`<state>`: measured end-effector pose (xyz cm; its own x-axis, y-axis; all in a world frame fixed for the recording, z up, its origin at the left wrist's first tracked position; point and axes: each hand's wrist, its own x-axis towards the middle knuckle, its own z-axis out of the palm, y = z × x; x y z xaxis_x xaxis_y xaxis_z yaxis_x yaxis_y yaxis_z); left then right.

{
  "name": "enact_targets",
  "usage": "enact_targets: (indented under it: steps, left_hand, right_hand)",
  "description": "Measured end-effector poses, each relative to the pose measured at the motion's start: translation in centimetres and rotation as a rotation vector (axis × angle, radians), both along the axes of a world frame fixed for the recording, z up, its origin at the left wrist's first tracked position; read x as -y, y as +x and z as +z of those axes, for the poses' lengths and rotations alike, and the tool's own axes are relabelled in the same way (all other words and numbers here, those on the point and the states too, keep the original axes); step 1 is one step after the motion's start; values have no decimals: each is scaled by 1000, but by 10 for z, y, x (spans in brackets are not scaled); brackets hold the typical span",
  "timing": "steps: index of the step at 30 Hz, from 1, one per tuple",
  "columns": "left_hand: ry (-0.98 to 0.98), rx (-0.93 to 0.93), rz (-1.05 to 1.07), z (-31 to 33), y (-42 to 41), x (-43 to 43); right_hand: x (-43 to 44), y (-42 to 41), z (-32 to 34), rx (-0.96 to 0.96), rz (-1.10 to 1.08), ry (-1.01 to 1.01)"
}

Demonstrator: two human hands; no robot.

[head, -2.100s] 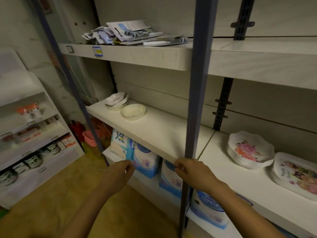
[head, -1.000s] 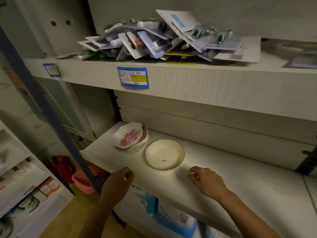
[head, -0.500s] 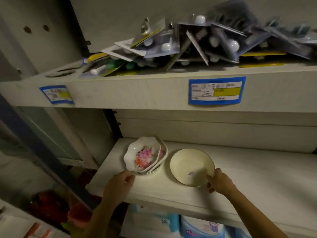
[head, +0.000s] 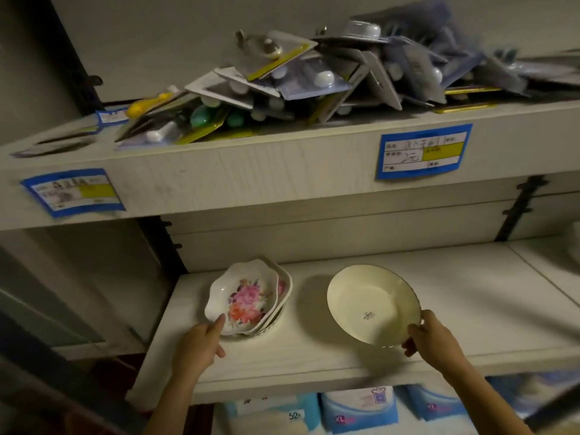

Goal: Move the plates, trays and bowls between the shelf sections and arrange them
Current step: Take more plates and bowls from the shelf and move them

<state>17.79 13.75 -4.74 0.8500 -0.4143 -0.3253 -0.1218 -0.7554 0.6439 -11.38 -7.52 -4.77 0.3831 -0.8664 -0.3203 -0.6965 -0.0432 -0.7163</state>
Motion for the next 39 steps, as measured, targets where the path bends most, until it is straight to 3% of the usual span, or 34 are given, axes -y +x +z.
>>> enact_targets:
  steps: [10,15,21,29,39]
  left_hand:
    - [12,21,-22,-14,26,7]
    - [-192,-132,35,-4,24,6]
    - [-289,-118,50,21,8,14]
    - [-373,-66,-137,47,-59,54]
    - [-361,-106,-441,54,-205,119]
  right_hand:
    - [-18,-27,8,20,-98,-56]
    - [-17,-27,9,20,-93,-62]
    - [-13,-42,19,91,-153,-46]
    - [-15,-114,33,198,-298,-41]
    - [-16,-262,44,161,-453,-94]
